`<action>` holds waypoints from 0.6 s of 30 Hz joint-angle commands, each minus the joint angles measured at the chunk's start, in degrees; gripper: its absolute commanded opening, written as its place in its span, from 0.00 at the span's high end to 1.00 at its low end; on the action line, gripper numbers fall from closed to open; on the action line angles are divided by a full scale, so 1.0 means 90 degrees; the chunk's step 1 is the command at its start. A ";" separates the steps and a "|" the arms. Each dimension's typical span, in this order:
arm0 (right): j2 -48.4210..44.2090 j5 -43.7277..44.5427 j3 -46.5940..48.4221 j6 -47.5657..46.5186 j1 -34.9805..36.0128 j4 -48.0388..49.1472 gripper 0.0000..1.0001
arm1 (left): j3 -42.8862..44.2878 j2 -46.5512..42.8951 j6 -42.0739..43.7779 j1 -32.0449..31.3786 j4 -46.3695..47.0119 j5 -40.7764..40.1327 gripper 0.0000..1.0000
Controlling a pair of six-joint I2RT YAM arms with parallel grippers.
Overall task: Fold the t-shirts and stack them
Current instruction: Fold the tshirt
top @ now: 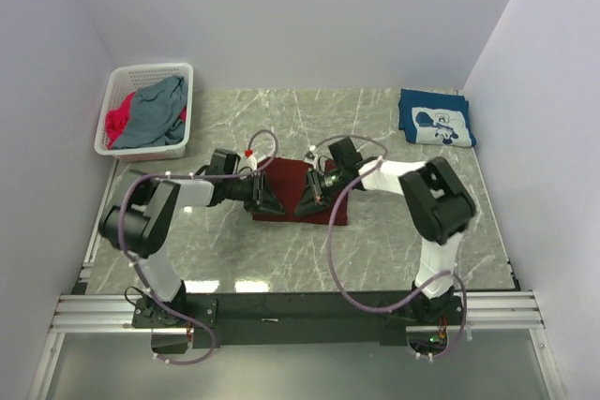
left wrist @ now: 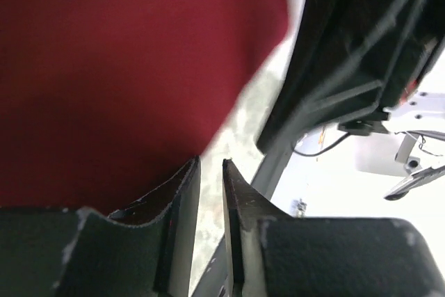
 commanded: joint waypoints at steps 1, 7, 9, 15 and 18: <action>0.0853 0.0069 0.0241 -0.0154 -0.0240 -0.0039 1.00 | 0.0265 0.0609 0.0349 0.0050 -0.0408 -0.0028 0.75; 0.1314 0.0390 -0.0061 -0.0797 -0.1010 -0.0546 1.00 | 0.0549 0.1607 0.0613 0.0783 -0.1081 0.0002 0.75; 0.1285 0.0527 -0.0149 -0.1051 -0.1207 -0.0770 1.00 | 0.0539 0.1656 0.0691 0.0822 -0.1170 -0.0008 0.75; 0.0944 0.0800 -0.0198 -0.1938 -0.1481 -0.1609 1.00 | 0.0403 0.1462 0.0672 0.0939 -0.1122 -0.0076 0.74; 0.0632 0.0986 -0.0140 -0.2524 -0.1491 -0.2214 1.00 | 0.0295 0.1102 0.0701 0.0978 -0.1044 0.0137 0.71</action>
